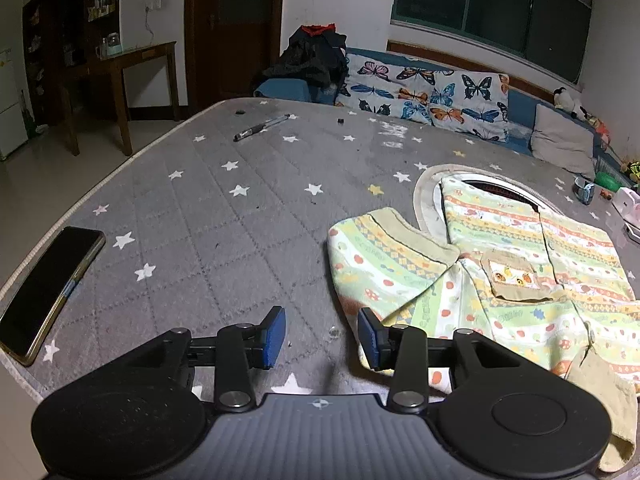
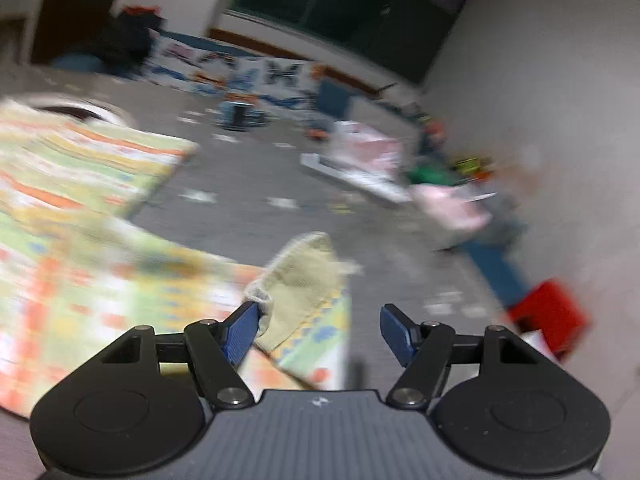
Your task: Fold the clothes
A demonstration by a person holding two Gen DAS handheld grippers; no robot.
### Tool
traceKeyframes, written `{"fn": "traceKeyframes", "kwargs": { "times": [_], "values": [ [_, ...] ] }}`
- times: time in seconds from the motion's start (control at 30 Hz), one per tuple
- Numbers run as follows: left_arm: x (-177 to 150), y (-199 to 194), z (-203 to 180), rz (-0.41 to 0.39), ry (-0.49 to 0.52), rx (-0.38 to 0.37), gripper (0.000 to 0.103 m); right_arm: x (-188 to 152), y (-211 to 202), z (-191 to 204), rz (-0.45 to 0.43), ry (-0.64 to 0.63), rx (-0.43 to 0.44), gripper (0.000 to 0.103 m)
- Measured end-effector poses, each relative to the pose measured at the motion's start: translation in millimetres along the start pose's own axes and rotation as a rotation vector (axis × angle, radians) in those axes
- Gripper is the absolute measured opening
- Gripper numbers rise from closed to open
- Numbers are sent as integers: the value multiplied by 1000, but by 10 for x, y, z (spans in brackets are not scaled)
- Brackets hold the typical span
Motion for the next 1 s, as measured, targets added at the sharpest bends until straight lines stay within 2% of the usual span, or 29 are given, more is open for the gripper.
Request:
{"fn": "traceKeyframes", "kwargs": {
  "times": [0.1, 0.13, 0.17, 0.23, 0.37, 0.4, 0.5, 0.53, 0.6, 0.73, 0.9, 1.0],
  "values": [
    [38, 19, -61, -7, 10, -18, 43, -39, -13, -238, -24, -38, -164, 67],
    [55, 31, -94, -10, 16, -25, 43, -51, -20, -321, -24, -34, -197, 67],
    [75, 43, -131, -14, 23, -33, 43, -59, -40, -380, -22, -11, -192, 67],
    [119, 65, -210, -25, 40, -50, 43, -68, -101, -453, -22, 42, -150, 67],
    [211, 136, -395, -44, 87, -74, 42, -22, -180, -432, -22, 166, 7, 65],
    [227, 159, -442, -46, 102, -77, 42, -1, -194, -409, -28, 179, 20, 62],
    [262, 233, -554, -50, 142, -87, 41, 96, -296, -314, -115, 123, -60, 61],
    [272, 261, -587, -50, 155, -89, 41, 122, -329, -281, -136, 107, -63, 61],
    [288, 327, -660, -50, 181, -95, 41, 157, -362, -236, -144, 112, -10, 61],
    [294, 516, -843, -38, 237, -116, 40, 174, -266, -140, -81, 167, 122, 61],
    [271, 757, -1015, -20, 316, -118, 40, 87, -88, -99, 7, 237, 194, 61],
    [227, 829, -1002, -22, 336, -117, 32, 17, -15, -96, 44, 279, 215, 61]
  ]
}}
Point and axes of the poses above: each gripper's, at about its wrist camera, not at the fingertips, and y roughly the way its jaws point, z to its left, x to its top, the point moved 5 cm from there along y, roughly the way its jaws point, and after that the axes turned 5 degrees about y, right-handed, at the moved point
